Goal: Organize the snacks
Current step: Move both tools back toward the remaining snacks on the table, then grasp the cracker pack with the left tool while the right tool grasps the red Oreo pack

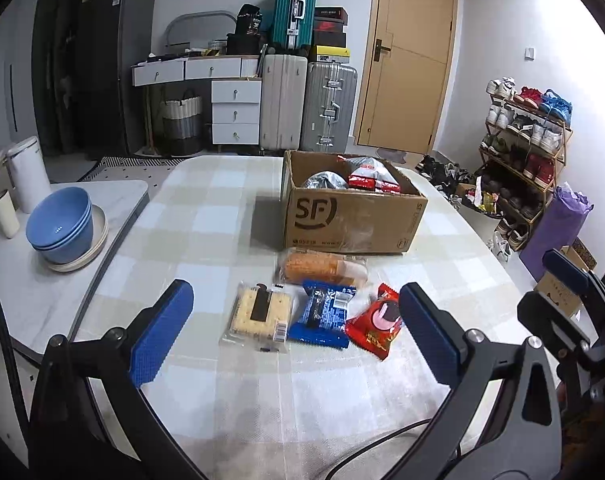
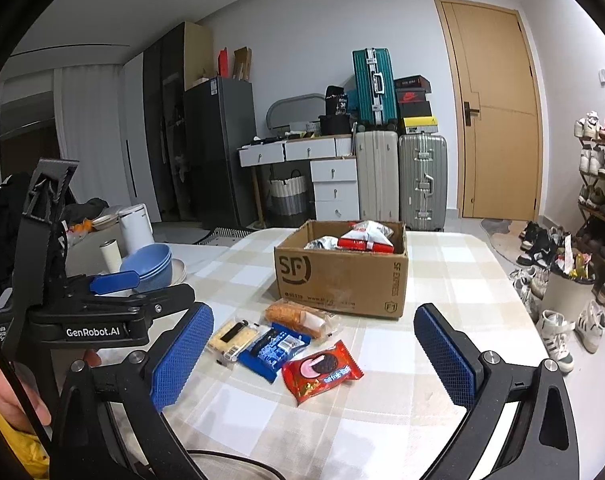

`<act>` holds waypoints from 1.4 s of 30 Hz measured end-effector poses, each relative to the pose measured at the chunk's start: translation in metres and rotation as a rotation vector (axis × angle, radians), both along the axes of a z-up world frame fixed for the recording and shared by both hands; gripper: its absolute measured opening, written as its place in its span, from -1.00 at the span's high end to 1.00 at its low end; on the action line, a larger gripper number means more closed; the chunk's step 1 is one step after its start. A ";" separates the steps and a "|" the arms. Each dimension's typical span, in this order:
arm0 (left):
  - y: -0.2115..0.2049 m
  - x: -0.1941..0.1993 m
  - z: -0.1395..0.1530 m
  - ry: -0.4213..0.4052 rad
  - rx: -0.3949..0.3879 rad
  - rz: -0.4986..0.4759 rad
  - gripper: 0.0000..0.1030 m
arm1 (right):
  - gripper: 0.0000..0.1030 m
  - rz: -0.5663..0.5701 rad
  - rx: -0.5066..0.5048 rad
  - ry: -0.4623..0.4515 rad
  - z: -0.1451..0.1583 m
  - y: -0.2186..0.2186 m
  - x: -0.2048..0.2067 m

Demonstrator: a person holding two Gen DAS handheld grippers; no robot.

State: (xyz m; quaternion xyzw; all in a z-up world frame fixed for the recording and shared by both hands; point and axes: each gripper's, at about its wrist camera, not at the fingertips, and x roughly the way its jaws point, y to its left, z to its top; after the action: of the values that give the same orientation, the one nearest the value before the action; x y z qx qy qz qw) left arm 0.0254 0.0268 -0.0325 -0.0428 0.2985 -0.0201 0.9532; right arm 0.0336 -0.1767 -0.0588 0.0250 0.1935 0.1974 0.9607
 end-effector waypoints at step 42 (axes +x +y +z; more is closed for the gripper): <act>0.031 0.169 -0.168 0.363 0.083 0.019 -0.37 | -0.99 0.035 0.037 0.336 -0.093 0.011 0.076</act>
State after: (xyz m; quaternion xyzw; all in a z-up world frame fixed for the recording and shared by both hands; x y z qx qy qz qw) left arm 0.1939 0.0577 -0.2001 -0.0090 0.4658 0.0091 0.8848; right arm 0.1093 -0.1661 -0.1517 0.0720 0.3483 0.2105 0.9106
